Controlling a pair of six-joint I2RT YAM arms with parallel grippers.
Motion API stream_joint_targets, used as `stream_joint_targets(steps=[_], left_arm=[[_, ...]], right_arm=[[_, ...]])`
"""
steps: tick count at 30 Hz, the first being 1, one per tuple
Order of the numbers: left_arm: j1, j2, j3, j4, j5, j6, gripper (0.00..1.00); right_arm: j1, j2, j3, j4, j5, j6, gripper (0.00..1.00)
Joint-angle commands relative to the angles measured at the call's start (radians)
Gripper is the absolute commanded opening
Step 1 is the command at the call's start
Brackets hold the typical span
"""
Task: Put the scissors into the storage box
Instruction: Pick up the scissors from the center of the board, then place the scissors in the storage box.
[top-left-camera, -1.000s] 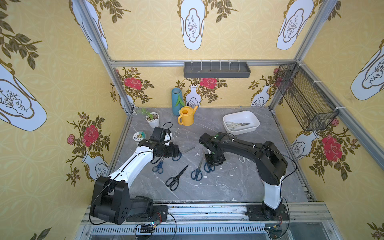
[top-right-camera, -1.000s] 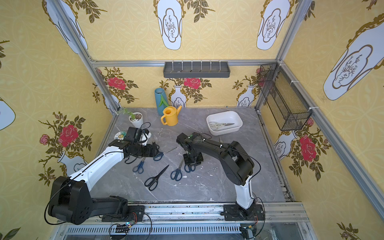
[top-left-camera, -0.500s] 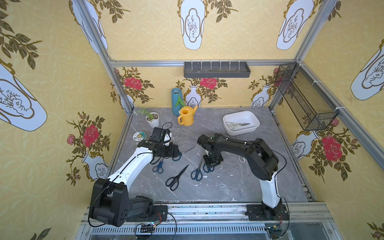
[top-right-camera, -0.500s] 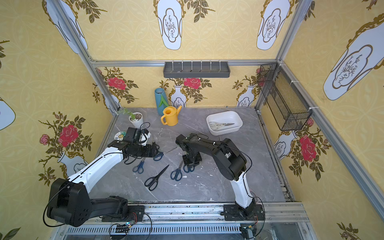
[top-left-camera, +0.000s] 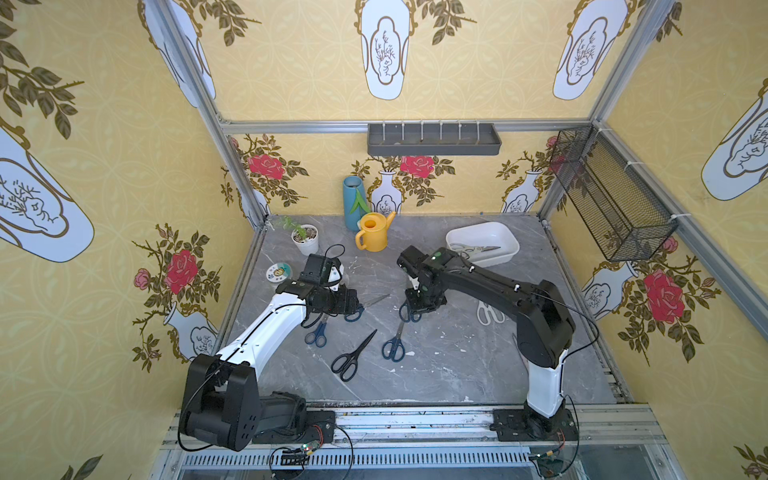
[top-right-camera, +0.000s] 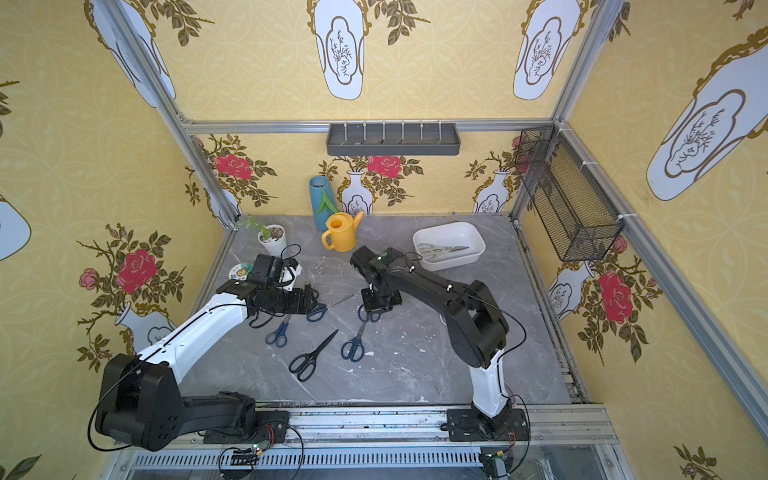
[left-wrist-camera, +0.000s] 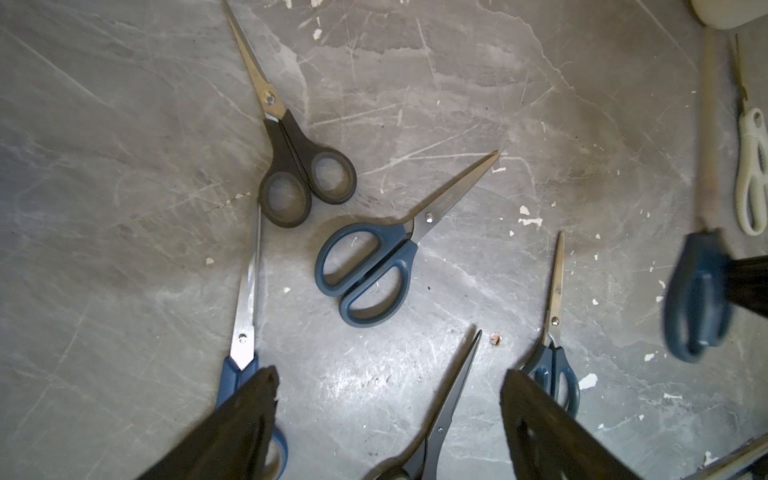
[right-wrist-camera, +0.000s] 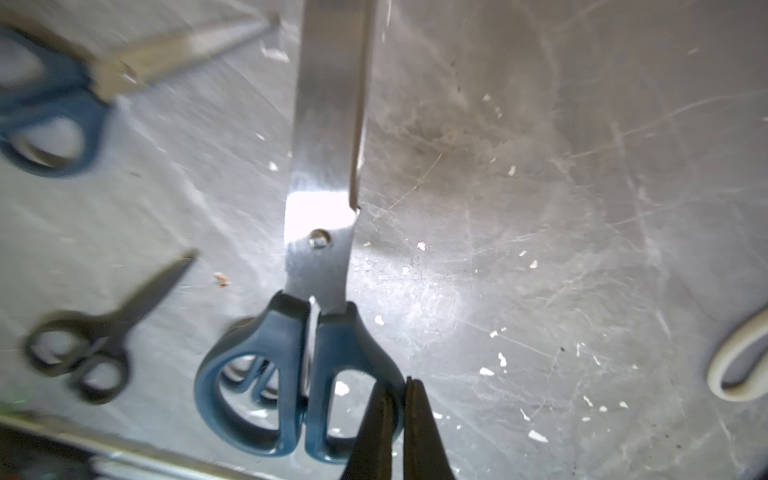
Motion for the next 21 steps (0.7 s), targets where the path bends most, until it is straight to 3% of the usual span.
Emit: stream_joint_targets(steps=[1,6,10,17,21], left_arm=[[0.001,0.007,0.008,0.007,-0.004,0.005,0.89],[0.001,0.020,0.019,0.007,0.000,0.008,0.89],[0.001,0.032,0.028,0.010,0.002,0.008,0.89],[0.001,0.042,0.041,0.013,0.009,0.007,0.89],[0.001,0.037,0.041,0.010,0.015,0.004,0.89]], right_arm=[[-0.102,-0.049,0.038,-0.018,-0.005,0.162,0.00],[-0.358,-0.054,0.052,0.085,-0.027,0.330,0.00],[-0.519,0.024,0.094,0.199,-0.030,0.418,0.00],[-0.607,0.340,0.363,0.111,-0.041,0.408,0.00],[-0.613,0.439,0.441,0.130,-0.048,0.409,0.00]])
